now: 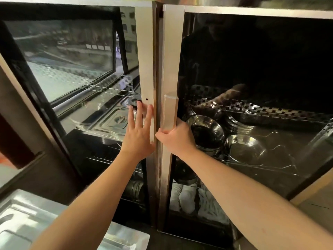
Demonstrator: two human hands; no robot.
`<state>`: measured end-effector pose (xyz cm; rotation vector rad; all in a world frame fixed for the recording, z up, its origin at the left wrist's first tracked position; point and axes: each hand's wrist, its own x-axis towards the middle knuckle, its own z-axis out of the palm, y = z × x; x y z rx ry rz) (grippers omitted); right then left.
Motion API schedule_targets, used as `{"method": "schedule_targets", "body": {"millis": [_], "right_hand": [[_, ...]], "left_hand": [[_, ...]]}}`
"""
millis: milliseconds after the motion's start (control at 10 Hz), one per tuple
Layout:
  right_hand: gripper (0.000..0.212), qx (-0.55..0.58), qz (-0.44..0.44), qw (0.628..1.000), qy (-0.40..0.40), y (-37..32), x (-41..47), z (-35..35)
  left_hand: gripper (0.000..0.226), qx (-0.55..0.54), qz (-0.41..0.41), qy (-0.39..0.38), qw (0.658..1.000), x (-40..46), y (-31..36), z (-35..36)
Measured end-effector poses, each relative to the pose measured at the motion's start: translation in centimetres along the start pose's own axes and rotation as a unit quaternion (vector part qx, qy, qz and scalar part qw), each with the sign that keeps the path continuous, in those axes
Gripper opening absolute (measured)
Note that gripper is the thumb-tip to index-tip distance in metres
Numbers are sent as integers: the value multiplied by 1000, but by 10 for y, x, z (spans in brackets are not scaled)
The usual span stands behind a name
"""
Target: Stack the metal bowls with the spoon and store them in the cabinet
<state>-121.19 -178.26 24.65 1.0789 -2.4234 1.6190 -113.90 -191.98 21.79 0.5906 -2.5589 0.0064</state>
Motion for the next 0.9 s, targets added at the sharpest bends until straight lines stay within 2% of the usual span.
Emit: {"method": "schedule_targets", "body": {"millis": [200,300,600,700,800,900], "right_hand": [[33,-23,-44,998,46,4,3,5],[19,-41,-44,998,25,3,2,3],[39,-133,0,991,-4,-12,-9,-7],[42,-165,24,986,-24,-25,-17,-14],[41,-182,64,978,-73,-39,-22,-24],[64,-162,123,974,-98,-49,-30,-40]], "left_hand": [[131,0,16,19,1000,1,-3,1],[128,-4,19,17,1000,0,-1,-1],[122,-64,11,-25,998,-8,-6,-32],[109,-91,-8,-53,994,-18,-6,-48],[90,-115,-1,-41,992,-32,-7,-65],[78,-125,11,-24,992,-44,-6,-82]]}}
